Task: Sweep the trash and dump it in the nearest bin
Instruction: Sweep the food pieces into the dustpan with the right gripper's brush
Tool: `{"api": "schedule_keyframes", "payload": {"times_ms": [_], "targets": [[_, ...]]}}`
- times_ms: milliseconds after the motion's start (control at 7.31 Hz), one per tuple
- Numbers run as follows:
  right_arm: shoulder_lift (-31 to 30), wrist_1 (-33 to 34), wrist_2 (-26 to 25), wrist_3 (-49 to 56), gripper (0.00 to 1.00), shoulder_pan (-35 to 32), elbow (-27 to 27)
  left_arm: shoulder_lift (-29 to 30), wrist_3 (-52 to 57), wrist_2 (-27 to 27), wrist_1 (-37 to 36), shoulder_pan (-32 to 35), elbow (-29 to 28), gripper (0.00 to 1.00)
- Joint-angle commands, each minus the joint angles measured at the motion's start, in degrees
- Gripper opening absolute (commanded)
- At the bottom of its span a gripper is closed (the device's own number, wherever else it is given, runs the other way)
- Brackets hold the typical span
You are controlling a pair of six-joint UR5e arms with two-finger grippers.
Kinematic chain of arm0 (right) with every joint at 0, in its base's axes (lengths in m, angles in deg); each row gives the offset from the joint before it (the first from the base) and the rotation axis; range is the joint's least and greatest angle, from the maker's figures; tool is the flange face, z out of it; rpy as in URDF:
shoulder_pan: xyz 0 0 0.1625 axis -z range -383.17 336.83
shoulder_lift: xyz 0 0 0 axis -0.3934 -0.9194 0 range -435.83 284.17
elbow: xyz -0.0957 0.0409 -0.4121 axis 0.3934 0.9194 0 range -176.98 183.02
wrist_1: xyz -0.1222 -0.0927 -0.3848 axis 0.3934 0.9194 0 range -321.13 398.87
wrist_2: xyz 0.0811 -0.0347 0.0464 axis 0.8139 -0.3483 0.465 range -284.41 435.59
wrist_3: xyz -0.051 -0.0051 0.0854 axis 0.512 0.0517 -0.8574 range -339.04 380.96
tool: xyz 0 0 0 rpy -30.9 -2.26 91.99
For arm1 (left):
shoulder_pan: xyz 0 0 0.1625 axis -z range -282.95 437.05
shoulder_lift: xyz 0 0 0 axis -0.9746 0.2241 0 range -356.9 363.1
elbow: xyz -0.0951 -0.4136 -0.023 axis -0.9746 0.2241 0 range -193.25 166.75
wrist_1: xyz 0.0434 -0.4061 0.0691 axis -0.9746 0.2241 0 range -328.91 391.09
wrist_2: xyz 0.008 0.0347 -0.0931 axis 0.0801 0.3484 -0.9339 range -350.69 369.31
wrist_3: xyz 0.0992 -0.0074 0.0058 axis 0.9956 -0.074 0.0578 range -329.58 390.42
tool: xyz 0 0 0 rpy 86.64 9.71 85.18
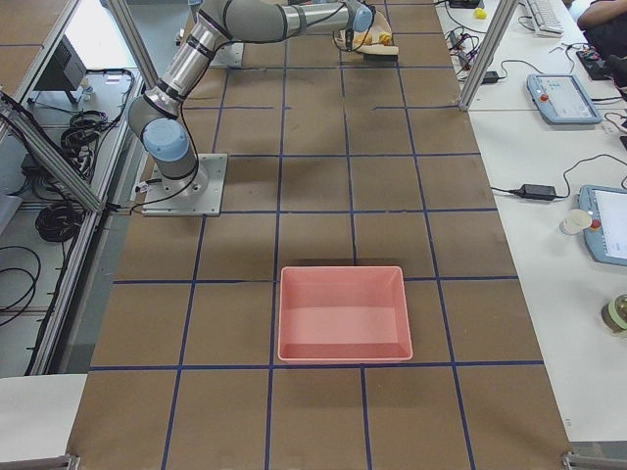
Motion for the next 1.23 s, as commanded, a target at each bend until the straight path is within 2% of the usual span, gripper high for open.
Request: {"api": "schedule_keyframes", "payload": {"times_ms": [0,137,547,1094], "targets": [[0.9,2.6,1.1,-1.4,0.13,-1.0,0.0,0.0,0.0,0.0,0.0,0.0,0.0,0.0],[1.9,4.6,1.1,-2.3,0.13,-2.2,0.0,0.0,0.0,0.0,0.0,0.0,0.0,0.0],[2.0,4.7,1.2,-6.3,0.13,-4.5,2.1,-0.1,-0.1,0.0,-0.1,0.0,0.1,0.0],[1.9,4.7,4.5,-12.2,0.14,-7.5,5.2,-0.1,-0.1,-0.1,-0.1,0.0,0.1,0.0]]}}
